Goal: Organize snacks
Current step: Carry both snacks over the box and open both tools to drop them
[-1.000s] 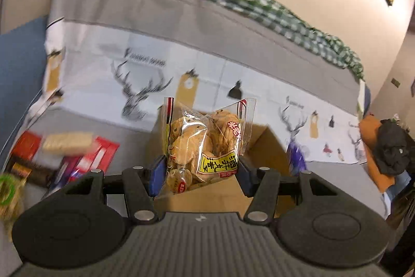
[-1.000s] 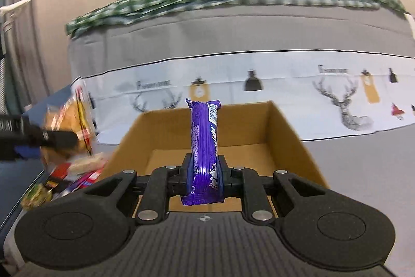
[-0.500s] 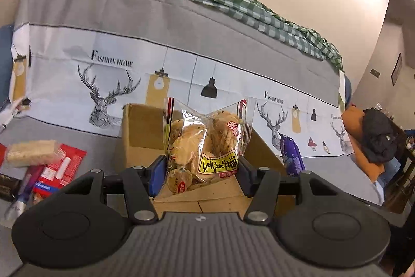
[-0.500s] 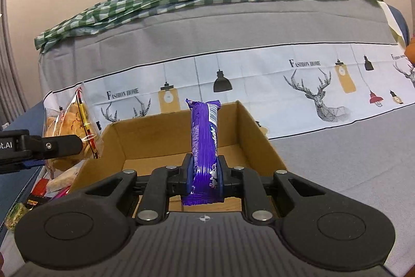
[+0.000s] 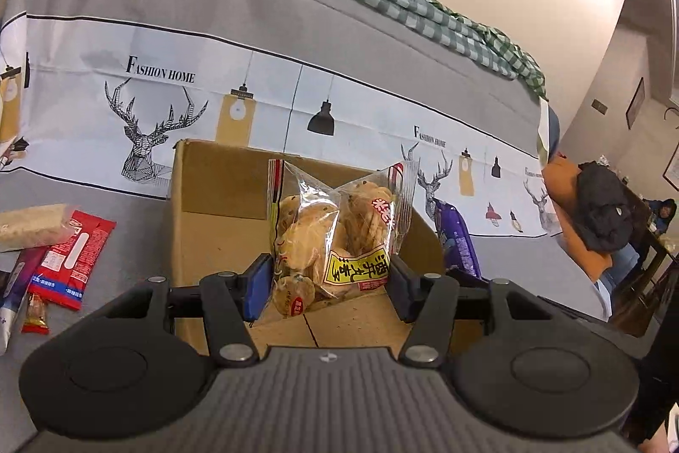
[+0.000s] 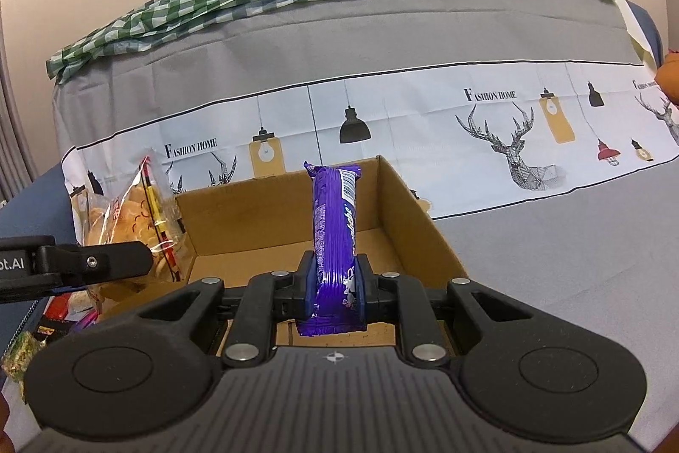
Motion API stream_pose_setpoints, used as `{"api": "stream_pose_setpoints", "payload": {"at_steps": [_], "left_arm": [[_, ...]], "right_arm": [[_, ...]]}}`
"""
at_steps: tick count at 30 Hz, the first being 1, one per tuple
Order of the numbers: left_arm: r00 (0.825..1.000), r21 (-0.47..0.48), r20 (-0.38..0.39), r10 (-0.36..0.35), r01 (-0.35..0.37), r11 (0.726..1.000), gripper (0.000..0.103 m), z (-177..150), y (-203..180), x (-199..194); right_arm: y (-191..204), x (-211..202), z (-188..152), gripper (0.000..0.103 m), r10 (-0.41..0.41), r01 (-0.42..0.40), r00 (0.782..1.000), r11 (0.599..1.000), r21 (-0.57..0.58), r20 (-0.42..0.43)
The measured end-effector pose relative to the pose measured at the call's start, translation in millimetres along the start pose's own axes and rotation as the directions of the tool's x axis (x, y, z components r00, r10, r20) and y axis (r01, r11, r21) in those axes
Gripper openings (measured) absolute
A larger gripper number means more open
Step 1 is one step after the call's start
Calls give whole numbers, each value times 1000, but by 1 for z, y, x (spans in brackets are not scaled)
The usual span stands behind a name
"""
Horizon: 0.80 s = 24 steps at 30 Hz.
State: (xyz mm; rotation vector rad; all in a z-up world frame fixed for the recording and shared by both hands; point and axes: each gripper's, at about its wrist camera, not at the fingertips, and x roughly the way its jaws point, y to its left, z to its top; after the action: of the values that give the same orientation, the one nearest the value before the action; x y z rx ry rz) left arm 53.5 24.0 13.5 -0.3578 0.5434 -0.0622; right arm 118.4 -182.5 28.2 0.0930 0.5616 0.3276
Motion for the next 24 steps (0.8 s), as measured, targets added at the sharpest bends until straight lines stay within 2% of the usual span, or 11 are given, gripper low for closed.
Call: {"api": "stream_pose_setpoints", "payload": {"at_steps": [19, 22, 24], "left_arm": [[1000, -5, -8, -13, 13, 1000, 61, 0, 1, 3], [1000, -5, -11, -25, 25, 1000, 62, 0, 1, 3], [999, -10, -12, -34, 34, 999, 68, 0, 2, 4]], "right_arm": [[5, 0, -1, 18, -6, 6, 1000, 1000, -19, 8], [5, 1, -2, 18, -1, 1, 1000, 1000, -19, 3], [6, 1, -2, 18, -1, 1, 1000, 1000, -18, -1]]}}
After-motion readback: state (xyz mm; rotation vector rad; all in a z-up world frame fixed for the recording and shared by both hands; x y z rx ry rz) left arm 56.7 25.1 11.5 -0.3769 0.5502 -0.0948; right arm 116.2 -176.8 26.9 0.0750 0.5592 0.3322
